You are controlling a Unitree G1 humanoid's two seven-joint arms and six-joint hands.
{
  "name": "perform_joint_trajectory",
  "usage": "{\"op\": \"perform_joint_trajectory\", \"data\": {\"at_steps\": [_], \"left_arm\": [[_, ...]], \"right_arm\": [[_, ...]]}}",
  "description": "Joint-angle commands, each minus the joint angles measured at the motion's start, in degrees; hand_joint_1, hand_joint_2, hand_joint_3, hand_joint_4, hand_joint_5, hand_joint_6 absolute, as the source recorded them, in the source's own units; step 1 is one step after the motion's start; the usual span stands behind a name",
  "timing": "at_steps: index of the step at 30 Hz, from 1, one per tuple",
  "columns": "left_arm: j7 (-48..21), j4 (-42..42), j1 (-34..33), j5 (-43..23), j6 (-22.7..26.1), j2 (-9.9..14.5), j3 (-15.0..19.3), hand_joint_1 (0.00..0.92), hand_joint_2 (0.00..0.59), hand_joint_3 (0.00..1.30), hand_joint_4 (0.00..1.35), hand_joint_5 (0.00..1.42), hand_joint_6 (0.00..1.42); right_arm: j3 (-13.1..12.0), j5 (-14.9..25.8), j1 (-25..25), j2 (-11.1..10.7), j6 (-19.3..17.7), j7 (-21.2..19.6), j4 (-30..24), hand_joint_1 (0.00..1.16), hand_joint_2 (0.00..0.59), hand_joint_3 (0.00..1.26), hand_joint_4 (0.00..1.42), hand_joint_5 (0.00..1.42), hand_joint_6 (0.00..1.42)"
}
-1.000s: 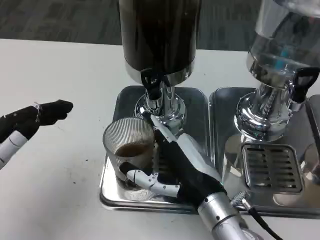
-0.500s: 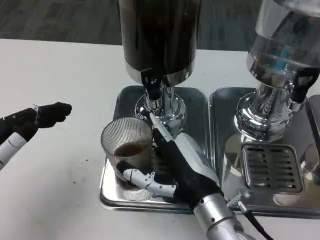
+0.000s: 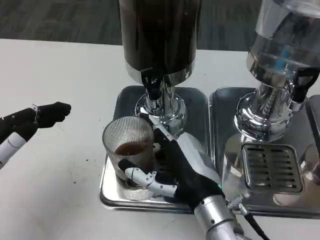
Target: Grasp the cup under the faucet to collect the drink, then remove the cup.
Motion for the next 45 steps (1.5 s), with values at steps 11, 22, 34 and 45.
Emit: {"op": "perform_joint_trajectory", "data": {"at_steps": [11,22,34,45], "left_arm": [[0.0,-0.2,1.1,-0.6,0.0,1.2,0.6,0.0,0.151,0.29,0.22,0.2,0.19],[0.2,-0.6,1.4,-0.4,-0.1,1.2,0.6,0.0,0.152,0.27,0.22,0.2,0.19],[0.0,0.0,0.8,-0.3,0.0,1.0,0.2,0.0,0.153,0.26,0.22,0.2,0.2],[-0.3,0.8,-0.3,-0.1,0.0,0.7,-0.3,0.0,0.153,0.25,0.22,0.2,0.2]], "right_arm": [[1.2,-1.6,1.7,0.2,0.1,-4.3,-0.4,0.5,0.232,0.18,0.22,0.32,0.51],[1.0,-1.9,2.8,0.4,-0.6,-6.8,-0.8,0.5,0.232,0.23,0.29,0.37,0.55],[0.0,-2.0,5.2,0.0,-1.6,-9.7,-2.4,0.5,0.232,0.26,0.33,0.43,0.63],[-1.5,-1.6,7.1,-0.2,-2.7,-10.4,-3.9,0.51,0.233,0.29,0.36,0.46,0.67]]}}
